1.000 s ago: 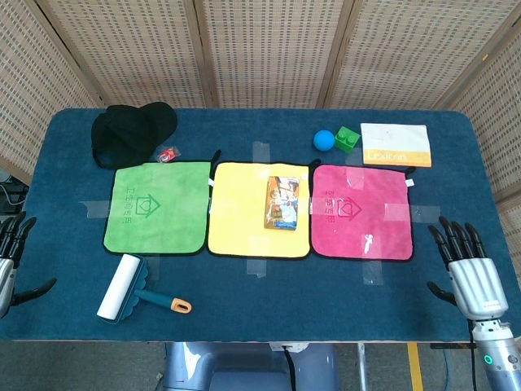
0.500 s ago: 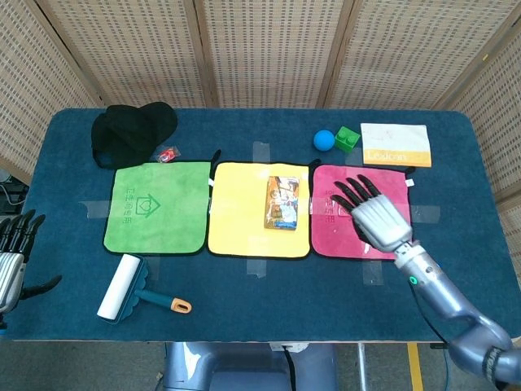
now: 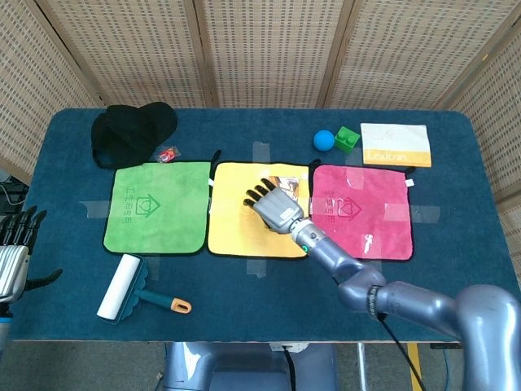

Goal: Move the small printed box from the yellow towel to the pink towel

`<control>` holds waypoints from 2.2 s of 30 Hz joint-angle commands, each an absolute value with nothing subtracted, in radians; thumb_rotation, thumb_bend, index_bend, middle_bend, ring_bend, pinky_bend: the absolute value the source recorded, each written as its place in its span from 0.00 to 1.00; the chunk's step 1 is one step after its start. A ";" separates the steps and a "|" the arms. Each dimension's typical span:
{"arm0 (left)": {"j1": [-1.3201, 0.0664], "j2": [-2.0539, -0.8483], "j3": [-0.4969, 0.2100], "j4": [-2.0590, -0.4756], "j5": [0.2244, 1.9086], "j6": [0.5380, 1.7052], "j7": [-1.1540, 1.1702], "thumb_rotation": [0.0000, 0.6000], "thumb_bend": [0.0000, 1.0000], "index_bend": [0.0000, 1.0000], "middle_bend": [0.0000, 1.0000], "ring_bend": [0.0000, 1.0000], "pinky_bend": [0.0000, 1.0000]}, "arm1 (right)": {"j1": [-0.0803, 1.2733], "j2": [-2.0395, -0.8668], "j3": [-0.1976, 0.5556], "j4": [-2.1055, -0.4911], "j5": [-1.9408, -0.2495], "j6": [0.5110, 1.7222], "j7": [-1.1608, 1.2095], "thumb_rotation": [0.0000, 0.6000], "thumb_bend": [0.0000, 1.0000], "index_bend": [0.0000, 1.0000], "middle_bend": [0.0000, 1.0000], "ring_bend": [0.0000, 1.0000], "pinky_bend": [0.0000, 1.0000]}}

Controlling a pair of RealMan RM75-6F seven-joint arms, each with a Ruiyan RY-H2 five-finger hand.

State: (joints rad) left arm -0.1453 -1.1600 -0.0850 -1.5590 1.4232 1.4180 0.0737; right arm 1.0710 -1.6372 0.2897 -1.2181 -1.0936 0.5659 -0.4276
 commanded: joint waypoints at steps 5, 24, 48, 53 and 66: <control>-0.150 -1.165 -0.087 -1.547 1.412 1.408 0.061 1.00 0.00 0.00 0.00 0.00 0.00 | 1.181 -1.830 0.236 -0.969 -0.960 0.507 -0.479 1.00 1.00 0.24 0.20 0.15 0.11; -0.153 -1.157 -0.086 -1.564 1.412 1.410 0.065 1.00 0.00 0.00 0.00 0.00 0.00 | 1.122 -1.712 0.180 -1.011 -0.963 0.523 -0.402 1.00 1.00 0.33 0.28 0.23 0.16; -0.154 -1.158 -0.070 -1.588 1.439 1.420 0.081 1.00 0.00 0.00 0.00 0.00 0.00 | 0.927 -1.374 -0.013 -1.212 -1.180 0.613 -0.304 1.00 1.00 0.40 0.35 0.30 0.18; -0.153 -1.156 -0.062 -1.596 1.457 1.426 0.089 1.00 0.00 0.00 0.00 0.00 0.00 | 0.818 -1.277 0.013 -1.345 -1.301 0.846 -0.134 1.00 0.44 0.05 0.07 0.09 0.11; -0.128 -1.120 -0.047 -1.622 1.522 1.495 0.065 1.00 0.00 0.00 0.00 0.00 0.00 | 0.391 -1.181 -0.034 -1.531 -1.412 1.477 -0.125 1.00 0.00 0.00 0.00 0.00 0.00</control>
State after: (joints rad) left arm -0.1300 -1.1230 -0.0488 -1.6209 1.5162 1.4903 0.0723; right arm 0.4859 -1.2087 -0.0084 -1.4773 -1.3791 1.3869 -0.0934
